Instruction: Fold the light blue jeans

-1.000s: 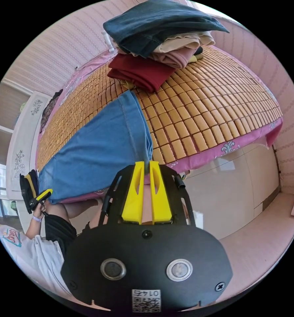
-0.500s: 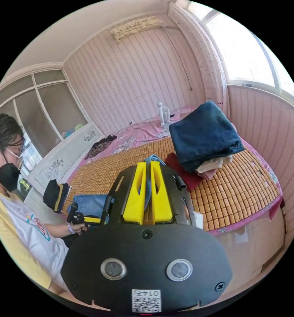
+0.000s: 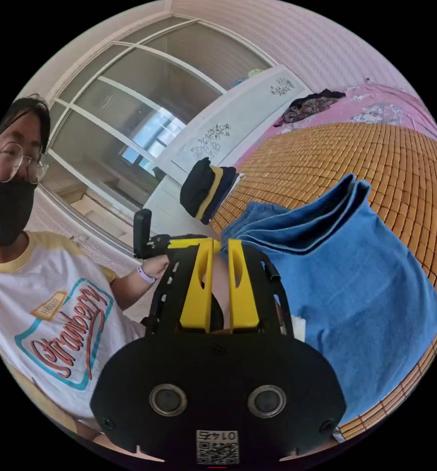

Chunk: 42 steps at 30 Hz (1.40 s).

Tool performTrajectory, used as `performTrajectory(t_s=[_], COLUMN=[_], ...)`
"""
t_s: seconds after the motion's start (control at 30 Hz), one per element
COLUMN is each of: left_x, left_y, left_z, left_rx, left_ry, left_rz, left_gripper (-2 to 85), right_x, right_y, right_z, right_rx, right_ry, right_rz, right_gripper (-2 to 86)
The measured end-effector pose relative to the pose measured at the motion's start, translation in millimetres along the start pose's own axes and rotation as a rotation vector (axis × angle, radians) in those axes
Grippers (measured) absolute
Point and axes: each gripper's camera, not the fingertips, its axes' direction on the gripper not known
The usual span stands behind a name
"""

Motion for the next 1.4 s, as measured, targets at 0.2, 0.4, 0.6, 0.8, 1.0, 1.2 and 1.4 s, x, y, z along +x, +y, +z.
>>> performTrajectory(t_s=[0.2, 0.4, 0.6, 0.8, 1.0, 1.2, 1.4], left_x=[-50.3, -21.7, -11.0, -7.0, -15.5, 20.9, 76.4], left_y=[45.9, 45.6, 50.4, 68.9, 81.6, 85.6, 91.9], left_z=[5.4, 67.2, 92.4, 116.0, 114.3, 88.1, 34.6], left_rx=[0.043, -0.003, 0.031, -0.082, -0.075, -0.016, 0.139], left_ry=[0.045, 0.136, 0.030, 0.030, 0.115, 0.004, 0.093], left_rz=[-0.147, -0.128, -0.114, -0.090, -0.107, 0.021, 0.213], left_gripper=[2.7, 6.9, 8.7, 9.2, 3.3, 1.0, 0.7], right_x=[12.2, -3.1, -9.7, -2.4, -17.3, -26.1, -67.6], right_y=[-30.2, -121.2, -234.3, -281.5, -292.6, -287.1, -259.4], right_z=[56.4, 96.8, 181.2, 279.4, 280.1, 248.3, 152.9], right_rx=[-0.133, -0.156, -0.234, -0.378, -0.331, -0.209, 0.062], right_ry=[0.155, 0.352, 0.502, 0.713, 0.744, 0.644, 0.597], right_rz=[0.073, -0.042, -0.126, -0.061, -0.118, -0.129, -0.121], right_gripper=[7.6, 8.2, 10.8, 12.1, 5.0, 2.6, 2.2])
